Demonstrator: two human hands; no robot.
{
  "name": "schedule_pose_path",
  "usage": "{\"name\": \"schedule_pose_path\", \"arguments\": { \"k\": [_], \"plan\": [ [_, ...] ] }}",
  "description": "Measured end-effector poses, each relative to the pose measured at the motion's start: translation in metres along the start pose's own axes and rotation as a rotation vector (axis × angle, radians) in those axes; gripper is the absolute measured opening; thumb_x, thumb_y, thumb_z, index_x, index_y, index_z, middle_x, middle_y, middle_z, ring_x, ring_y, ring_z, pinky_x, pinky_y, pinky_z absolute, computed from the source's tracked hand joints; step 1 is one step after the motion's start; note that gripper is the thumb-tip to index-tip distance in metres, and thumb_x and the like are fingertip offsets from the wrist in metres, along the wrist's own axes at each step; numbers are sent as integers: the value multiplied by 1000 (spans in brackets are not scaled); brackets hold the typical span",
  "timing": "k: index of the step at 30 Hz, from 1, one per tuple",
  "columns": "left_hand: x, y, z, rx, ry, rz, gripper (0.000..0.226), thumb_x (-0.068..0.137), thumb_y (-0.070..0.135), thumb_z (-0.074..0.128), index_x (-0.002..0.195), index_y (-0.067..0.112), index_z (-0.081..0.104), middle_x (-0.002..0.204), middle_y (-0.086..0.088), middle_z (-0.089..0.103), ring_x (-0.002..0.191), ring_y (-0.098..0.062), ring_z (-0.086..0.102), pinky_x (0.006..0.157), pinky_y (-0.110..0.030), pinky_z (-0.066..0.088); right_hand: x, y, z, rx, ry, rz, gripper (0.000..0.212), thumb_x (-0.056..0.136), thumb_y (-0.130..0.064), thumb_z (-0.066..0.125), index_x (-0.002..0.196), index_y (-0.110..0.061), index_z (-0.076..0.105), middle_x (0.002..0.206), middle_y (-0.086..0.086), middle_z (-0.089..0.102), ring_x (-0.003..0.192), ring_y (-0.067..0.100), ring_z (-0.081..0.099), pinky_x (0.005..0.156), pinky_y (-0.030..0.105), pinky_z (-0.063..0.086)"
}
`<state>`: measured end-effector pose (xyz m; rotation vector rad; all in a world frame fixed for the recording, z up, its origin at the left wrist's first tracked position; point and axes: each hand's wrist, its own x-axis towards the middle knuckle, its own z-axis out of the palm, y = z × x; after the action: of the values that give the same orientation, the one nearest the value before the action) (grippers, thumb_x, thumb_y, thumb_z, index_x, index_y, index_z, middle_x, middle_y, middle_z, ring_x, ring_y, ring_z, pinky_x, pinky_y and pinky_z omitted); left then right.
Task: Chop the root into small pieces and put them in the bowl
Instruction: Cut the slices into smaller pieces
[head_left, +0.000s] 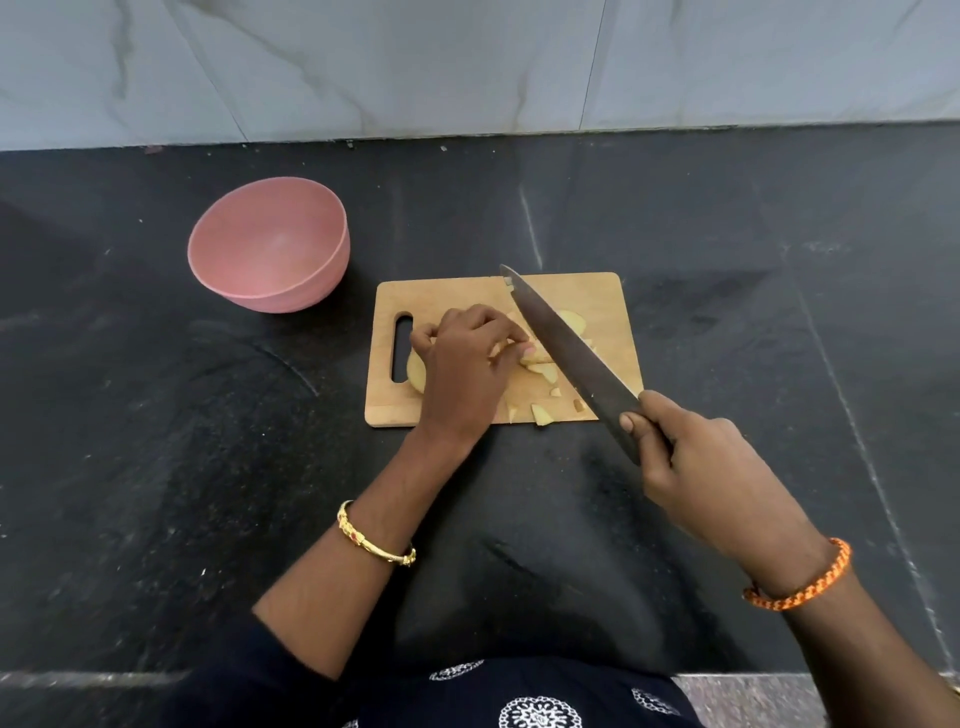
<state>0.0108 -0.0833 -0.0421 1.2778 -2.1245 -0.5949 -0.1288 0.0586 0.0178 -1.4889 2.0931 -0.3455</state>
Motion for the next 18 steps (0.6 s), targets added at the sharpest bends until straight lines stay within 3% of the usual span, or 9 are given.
{"name": "schedule_pose_path", "arguments": {
  "k": [5, 9, 11, 15, 18],
  "plan": [
    [-8, 5, -15, 54, 13, 83, 15, 87, 30, 62, 98, 27, 71, 102, 12, 64, 102, -7, 49, 78, -26, 14, -1, 4, 2, 24, 54, 31, 18, 99, -32, 36, 90, -21, 48, 59, 1, 52, 46, 14, 48, 45, 28, 41],
    [-32, 2, -8, 118, -255, 304, 40, 78, 58, 55, 103, 30, 68, 108, 10, 60, 111, -10, 45, 87, -33, 21, 0, 9, 1, 57, 88, 69, 20, 99, -29, 37, 90, -17, 50, 59, 1, 50, 46, 14, 45, 45, 25, 34],
    [-36, 0, 2, 192, -304, 415, 43, 79, 59, 51, 106, 30, 66, 108, 7, 59, 110, -14, 47, 86, -34, 22, -1, 8, 0, 62, 81, 75, 19, 100, -29, 37, 89, -18, 49, 60, 0, 49, 46, 13, 45, 45, 23, 33],
    [-23, -4, 12, 293, -262, 464, 52, 84, 56, 38, 121, 23, 55, 110, 0, 55, 106, -15, 42, 81, -30, 21, -4, 10, -1, 77, 89, 77, 20, 99, -30, 37, 87, -19, 49, 59, 1, 50, 45, 12, 44, 44, 23, 35],
    [-9, -14, 12, 390, -149, 475, 51, 80, 55, 39, 116, 22, 52, 107, -5, 53, 97, -18, 42, 77, -34, 32, -4, 13, -2, 86, 73, 83, 19, 99, -30, 38, 87, -20, 49, 59, 0, 50, 45, 11, 44, 44, 22, 35]
  ]
}}
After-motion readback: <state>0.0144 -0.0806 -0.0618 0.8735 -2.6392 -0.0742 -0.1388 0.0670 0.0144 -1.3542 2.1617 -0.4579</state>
